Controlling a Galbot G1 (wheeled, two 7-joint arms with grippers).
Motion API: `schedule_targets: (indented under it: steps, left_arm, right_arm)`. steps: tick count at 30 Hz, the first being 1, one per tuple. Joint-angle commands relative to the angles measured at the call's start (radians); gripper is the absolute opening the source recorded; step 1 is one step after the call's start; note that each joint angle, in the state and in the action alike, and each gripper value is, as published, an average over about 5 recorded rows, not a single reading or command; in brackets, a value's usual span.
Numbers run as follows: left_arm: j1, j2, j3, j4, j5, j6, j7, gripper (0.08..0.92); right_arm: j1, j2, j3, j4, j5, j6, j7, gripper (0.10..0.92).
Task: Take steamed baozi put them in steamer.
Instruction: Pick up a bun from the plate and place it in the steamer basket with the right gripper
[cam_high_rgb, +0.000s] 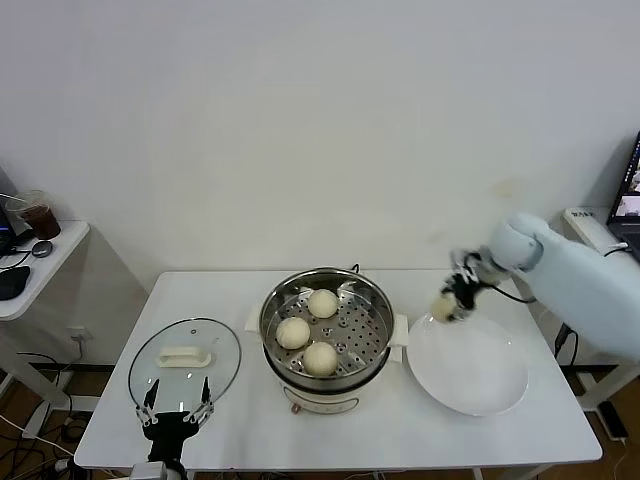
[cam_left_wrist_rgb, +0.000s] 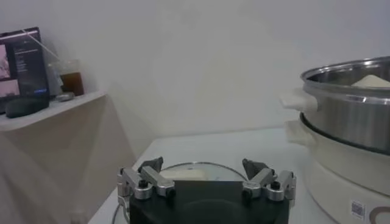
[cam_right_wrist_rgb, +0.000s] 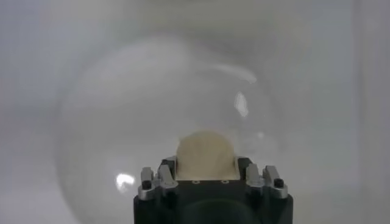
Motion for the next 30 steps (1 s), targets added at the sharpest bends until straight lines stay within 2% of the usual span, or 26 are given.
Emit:
schedule_targets:
  steps: [1, 10, 30]
  left_arm:
    - [-0.001, 0.002, 0.007, -0.011, 0.011, 0.0, -0.003, 0.823]
    - [0.008, -0.002, 0.01, -0.048, 0.008, 0.001, -0.006, 0.823]
    - [-0.007, -0.006, 0.014, -0.046, 0.001, 0.001, 0.0, 0.823]
  right_arm:
    - [0.38, 0.171, -0.249, 0.081, 0.357, -0.138, 0.025, 0.585]
    - [0.399, 0.296, -0.332, 0.082, 0.403, -0.198, 0.048, 0.585]
    - [0.275, 0.315, -0.438, 0.067, 0.305, -0.263, 0.103, 0.585]
